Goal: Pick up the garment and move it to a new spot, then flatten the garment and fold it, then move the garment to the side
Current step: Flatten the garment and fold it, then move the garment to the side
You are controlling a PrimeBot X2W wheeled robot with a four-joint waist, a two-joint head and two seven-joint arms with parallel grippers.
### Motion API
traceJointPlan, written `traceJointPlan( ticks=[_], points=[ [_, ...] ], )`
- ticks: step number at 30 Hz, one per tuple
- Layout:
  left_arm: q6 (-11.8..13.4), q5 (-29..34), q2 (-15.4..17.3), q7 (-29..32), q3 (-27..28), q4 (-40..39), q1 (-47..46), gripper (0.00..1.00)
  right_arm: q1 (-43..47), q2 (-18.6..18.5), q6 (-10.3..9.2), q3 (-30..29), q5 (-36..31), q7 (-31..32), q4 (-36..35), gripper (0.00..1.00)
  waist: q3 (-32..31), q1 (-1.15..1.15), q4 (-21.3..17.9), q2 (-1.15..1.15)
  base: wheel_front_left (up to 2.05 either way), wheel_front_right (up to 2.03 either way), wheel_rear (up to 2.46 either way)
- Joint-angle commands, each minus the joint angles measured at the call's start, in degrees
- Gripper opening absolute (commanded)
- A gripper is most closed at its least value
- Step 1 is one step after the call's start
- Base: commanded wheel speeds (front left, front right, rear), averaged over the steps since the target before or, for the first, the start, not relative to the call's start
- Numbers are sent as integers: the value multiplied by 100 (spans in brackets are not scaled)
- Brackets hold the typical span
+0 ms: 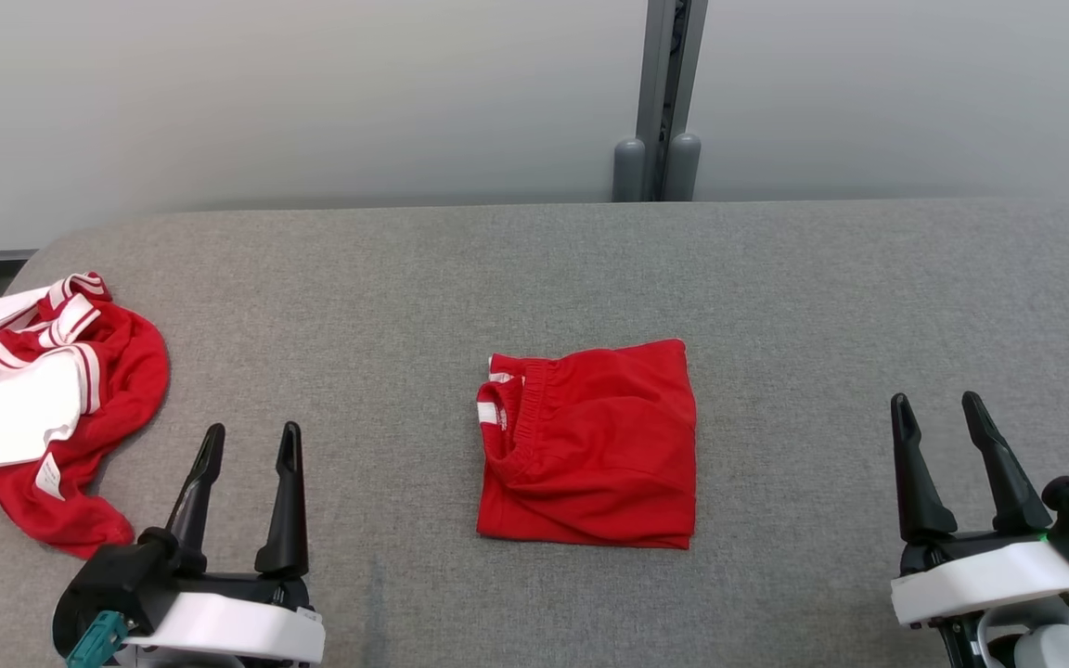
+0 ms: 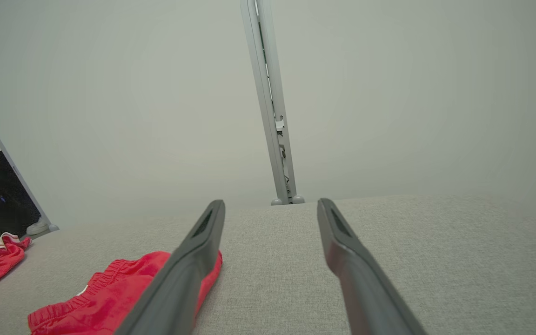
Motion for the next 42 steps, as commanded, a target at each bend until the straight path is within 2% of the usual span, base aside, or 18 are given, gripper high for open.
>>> traceJointPlan(
  ticks=[1,10,15,20,24,25,30,35,42],
  points=[
    [15,0,22,-11,-6,10,-46,100,-18,5,3,0,-27,-26,-21,100,-2,0,7,0,0,0,0],
    [31,-37,21,-11,-67,51,-84,100,-127,-9,3,132,36,-25,181,100,-12,0,99,0,0,0,0],
    [37,-62,20,-11,-124,63,-120,100,-503,-126,3,525,310,146,648,100,40,0,158,0,0,0,0],
    [57,-144,23,-11,-221,127,-194,100,-1166,-170,3,953,1137,951,1339,100,119,0,333,0,0,0,0],
    [76,-215,17,-11,-270,190,-249,100,-1617,-359,3,1247,1621,1773,1899,100,128,0,501,0,0,0,0],
    [76,-215,17,-11,-270,190,-249,100,-1617,-359,3,1247,1621,1773,1899,100,128,0,501,0,0,0,0],
    [63,-252,19,-11,-286,243,-273,100,-2053,-382,3,1311,1930,2641,2622,100,139,0,719,0,0,0,0],
    [57,-259,19,-11,-291,234,-303,100,-2354,-335,2,1302,2128,3118,3192,100,209,0,889,0,0,0,0],
    [35,-281,22,-11,-261,243,-372,100,-2666,-88,2,1284,2379,3786,4016,100,332,0,1071,0,0,0,0]
  ],
)
